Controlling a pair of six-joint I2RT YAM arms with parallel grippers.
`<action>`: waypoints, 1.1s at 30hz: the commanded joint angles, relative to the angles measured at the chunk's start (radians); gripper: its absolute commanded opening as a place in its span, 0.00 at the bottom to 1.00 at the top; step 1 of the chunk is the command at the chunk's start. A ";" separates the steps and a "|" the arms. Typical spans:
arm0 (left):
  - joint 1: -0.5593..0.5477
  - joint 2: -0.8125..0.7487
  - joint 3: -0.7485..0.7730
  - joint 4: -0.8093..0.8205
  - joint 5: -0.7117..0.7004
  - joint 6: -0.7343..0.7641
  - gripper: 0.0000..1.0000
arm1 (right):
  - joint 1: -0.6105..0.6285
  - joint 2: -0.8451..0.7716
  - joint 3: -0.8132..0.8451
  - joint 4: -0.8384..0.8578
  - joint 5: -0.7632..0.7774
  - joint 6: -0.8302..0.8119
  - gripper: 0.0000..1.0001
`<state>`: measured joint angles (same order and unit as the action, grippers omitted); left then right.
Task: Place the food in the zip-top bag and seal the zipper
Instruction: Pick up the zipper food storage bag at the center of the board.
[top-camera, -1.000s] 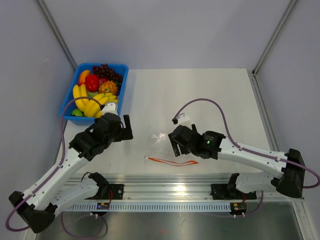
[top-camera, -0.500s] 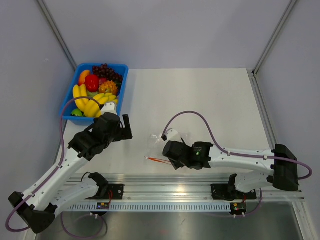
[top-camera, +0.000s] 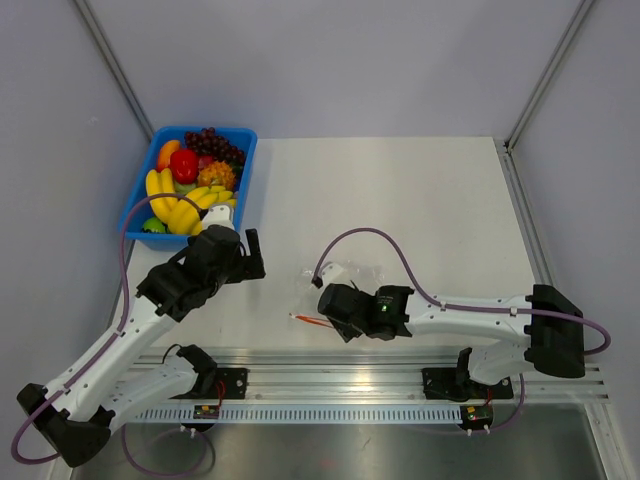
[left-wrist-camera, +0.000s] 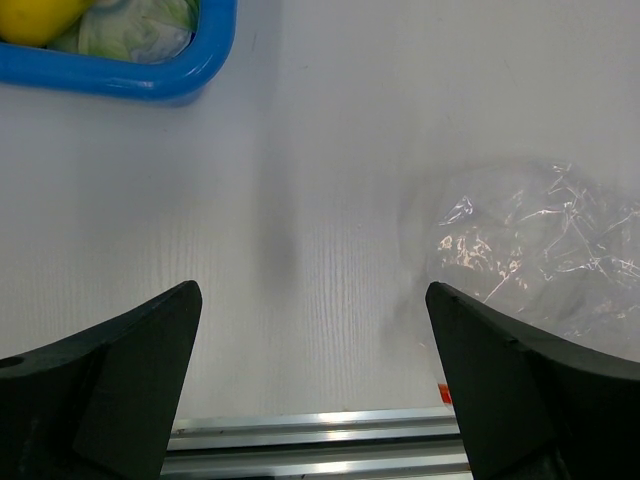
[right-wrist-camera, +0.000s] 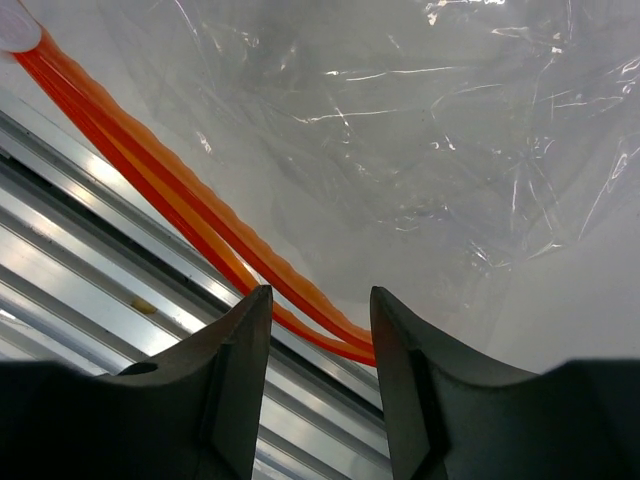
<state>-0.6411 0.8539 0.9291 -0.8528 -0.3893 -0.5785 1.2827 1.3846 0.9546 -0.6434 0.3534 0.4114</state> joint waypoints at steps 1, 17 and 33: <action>0.004 -0.013 0.010 0.026 0.009 -0.017 0.99 | 0.010 0.019 0.007 0.048 0.005 -0.028 0.51; 0.004 -0.036 -0.012 0.024 0.014 -0.018 0.99 | 0.006 0.097 0.015 0.107 0.120 -0.031 0.00; -0.044 0.022 -0.084 0.375 0.432 -0.167 0.99 | -0.270 -0.024 0.216 0.044 0.055 0.136 0.00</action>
<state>-0.6567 0.8719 0.8818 -0.7002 -0.1463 -0.6491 1.0187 1.3231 1.1088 -0.5755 0.4210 0.4740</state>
